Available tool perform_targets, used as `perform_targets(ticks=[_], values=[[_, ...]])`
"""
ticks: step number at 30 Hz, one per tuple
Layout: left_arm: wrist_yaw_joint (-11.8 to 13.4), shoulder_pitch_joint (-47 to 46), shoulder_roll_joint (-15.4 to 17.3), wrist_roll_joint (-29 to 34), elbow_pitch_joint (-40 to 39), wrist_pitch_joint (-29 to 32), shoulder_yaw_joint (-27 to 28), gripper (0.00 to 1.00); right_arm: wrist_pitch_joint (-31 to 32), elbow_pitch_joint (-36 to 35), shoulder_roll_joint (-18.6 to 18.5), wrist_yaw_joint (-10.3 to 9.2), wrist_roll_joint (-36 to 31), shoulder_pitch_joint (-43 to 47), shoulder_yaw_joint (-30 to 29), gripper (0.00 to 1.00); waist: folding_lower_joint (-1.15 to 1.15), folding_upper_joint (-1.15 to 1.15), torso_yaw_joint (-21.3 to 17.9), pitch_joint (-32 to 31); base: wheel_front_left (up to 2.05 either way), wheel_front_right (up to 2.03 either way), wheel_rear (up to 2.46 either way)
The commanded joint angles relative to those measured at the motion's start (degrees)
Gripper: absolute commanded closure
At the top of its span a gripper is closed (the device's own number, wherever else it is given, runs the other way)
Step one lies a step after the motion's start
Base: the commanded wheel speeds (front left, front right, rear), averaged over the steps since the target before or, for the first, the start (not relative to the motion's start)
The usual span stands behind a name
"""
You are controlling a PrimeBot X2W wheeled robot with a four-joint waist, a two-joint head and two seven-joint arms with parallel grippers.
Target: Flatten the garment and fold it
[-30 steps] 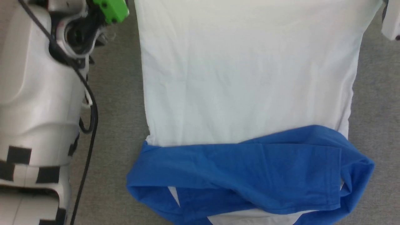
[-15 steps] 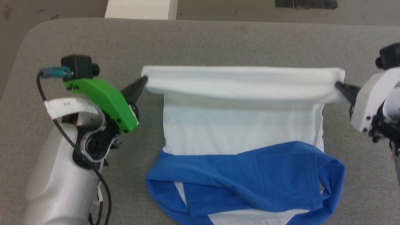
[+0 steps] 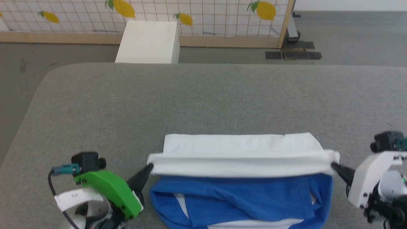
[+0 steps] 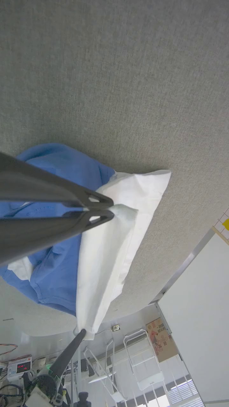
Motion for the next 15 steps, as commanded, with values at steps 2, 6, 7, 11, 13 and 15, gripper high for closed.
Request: perform_targets(ticks=[2,6,7,11,13,15], values=[[0.59,2.80,-0.16,-1.04,-0.75,-0.04,0.27,1.00,0.61,-0.99,0.79,-0.10,-0.49,3.26,-1.37,1.00,0.01,0.00,0.30,-0.78,0.00,0.00,0.00],[1.80,6.63,-0.68,-2.28,-1.55,0.43,0.25,1.00,2.19,-2.19,1.72,-0.10,-1.22,8.32,-2.62,1.00,0.01,0.00,0.67,-1.12,0.00,0.00,0.00],[2.25,7.62,-0.87,-2.66,-1.53,0.31,0.56,1.00,2.65,-2.27,1.95,-0.10,-1.38,9.48,-2.73,1.00,0.01,0.00,0.66,-1.26,0.00,0.00,0.00],[3.92,11.35,-1.43,-4.28,-0.66,0.48,1.49,1.00,3.77,-2.18,3.01,-0.10,-2.46,12.59,-2.56,1.00,0.01,0.00,0.36,-1.74,0.00,0.00,0.00],[4.67,12.67,-1.50,-4.56,0.25,0.96,1.34,1.00,4.12,-1.84,3.56,-0.10,-2.98,13.37,-2.38,1.00,0.01,0.00,0.22,-1.86,0.00,0.00,0.00],[5.05,13.33,-1.40,-4.52,1.82,1.64,0.77,1.00,4.18,-1.38,3.62,-0.10,-3.81,13.85,-1.90,1.00,0.01,0.00,0.23,-1.96,0.00,0.00,0.00]])
